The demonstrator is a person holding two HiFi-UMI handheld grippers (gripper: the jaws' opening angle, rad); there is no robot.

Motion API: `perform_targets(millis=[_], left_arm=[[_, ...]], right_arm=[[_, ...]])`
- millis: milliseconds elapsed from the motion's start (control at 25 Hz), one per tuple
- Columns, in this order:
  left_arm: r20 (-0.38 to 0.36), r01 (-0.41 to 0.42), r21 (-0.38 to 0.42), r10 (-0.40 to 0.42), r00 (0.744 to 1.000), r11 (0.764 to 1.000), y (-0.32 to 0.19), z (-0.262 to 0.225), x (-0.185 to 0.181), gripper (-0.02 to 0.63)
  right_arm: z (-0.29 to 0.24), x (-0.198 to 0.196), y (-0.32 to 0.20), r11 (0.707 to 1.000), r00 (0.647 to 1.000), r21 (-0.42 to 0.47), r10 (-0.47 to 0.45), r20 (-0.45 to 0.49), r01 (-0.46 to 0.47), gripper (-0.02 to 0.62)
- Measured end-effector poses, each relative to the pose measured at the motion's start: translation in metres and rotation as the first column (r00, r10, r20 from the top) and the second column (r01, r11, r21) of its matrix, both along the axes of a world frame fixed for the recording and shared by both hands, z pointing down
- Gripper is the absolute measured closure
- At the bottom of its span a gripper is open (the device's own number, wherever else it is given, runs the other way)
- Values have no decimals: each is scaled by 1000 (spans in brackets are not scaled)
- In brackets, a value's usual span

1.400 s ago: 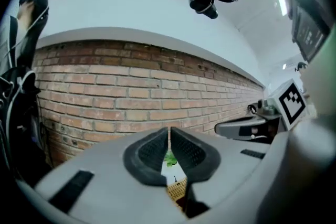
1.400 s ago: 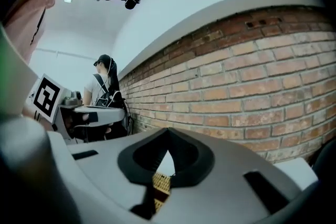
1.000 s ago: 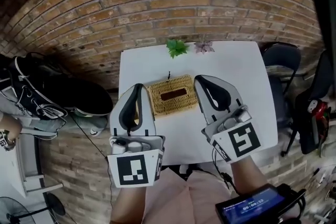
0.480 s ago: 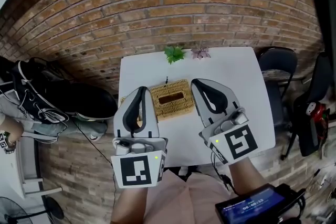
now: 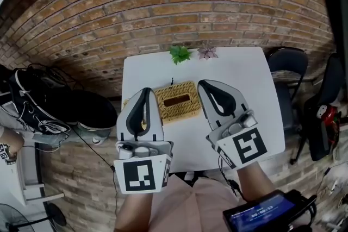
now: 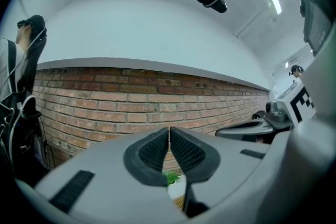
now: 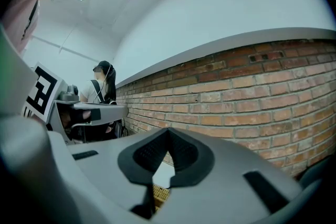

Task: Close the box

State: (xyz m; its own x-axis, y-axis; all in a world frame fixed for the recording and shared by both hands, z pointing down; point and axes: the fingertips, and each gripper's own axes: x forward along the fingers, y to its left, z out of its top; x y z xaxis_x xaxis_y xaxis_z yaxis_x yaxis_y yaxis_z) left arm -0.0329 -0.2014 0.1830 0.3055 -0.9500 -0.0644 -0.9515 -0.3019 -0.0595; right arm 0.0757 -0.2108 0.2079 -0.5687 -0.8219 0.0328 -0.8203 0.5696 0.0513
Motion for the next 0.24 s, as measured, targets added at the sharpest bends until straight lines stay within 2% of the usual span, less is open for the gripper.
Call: perform_targets(millis=[240], left_arm=[[0, 9, 18, -9, 1000, 1000, 27, 5, -5, 589]], right_arm=[[5, -3, 24, 1000, 1000, 16, -5, -4, 5, 597]])
